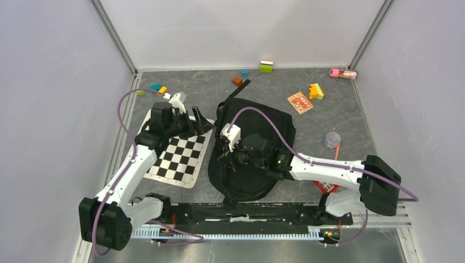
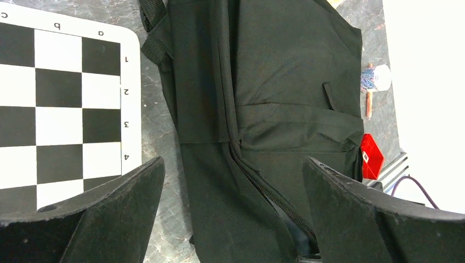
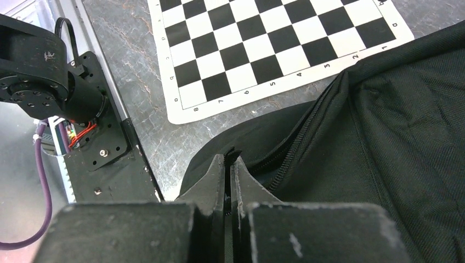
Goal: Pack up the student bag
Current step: Zip the student bag at the center of the board.
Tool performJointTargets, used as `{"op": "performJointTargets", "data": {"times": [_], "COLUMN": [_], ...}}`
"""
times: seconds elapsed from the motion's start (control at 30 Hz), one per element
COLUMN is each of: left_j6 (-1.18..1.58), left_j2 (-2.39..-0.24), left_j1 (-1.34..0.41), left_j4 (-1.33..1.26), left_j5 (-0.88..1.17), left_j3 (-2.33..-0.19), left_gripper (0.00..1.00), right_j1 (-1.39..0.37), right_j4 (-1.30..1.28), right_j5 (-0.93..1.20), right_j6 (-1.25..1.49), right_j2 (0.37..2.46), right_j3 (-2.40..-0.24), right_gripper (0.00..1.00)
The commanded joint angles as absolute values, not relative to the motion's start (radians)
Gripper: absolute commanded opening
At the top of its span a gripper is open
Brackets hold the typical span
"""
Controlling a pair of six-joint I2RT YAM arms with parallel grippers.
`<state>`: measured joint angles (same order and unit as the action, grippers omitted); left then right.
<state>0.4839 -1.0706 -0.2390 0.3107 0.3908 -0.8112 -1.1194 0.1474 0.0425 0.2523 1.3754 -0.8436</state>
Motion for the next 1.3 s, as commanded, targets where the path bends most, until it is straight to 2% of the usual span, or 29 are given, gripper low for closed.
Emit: {"op": "performJointTargets", "data": {"times": [0.0, 0.13, 0.27, 0.47, 0.67, 0.93, 1.27], "left_j6": [0.451, 0.463, 0.539, 0.728, 0.778, 0.835, 0.791], "left_j2": [-1.058, -0.962, -0.761, -0.470, -0.230, -0.274, -0.378], "left_j1": [-0.244, -0.244, -0.244, -0.260, -0.264, -0.267, -0.268], "left_j4": [0.324, 0.333, 0.325, 0.268, 0.305, 0.216, 0.314], "left_j5": [0.378, 0.288, 0.212, 0.264, 0.327, 0.447, 0.404], "left_j3": [-0.831, -0.789, -0.670, -0.441, -0.314, -0.257, -0.356], "left_gripper": [1.00, 1.00, 1.00, 1.00, 1.00, 1.00, 1.00], "right_j1": [-1.127, -1.126, -1.113, -1.073, -1.048, -1.022, -0.993], "right_j4": [0.154, 0.099, 0.056, 0.034, 0.034, 0.049, 0.071], "right_j5": [0.006, -0.072, -0.119, -0.107, -0.117, -0.125, -0.318], "right_j6": [0.269, 0.268, 0.267, 0.309, 0.310, 0.259, 0.114], "right_j2": [1.363, 1.410, 1.480, 1.569, 1.611, 1.715, 1.873], "right_j3": [-0.894, -0.976, -1.056, -1.131, -1.168, -1.254, -1.428], "right_gripper": [0.00, 0.00, 0.00, 0.00, 0.00, 0.00, 0.00]}}
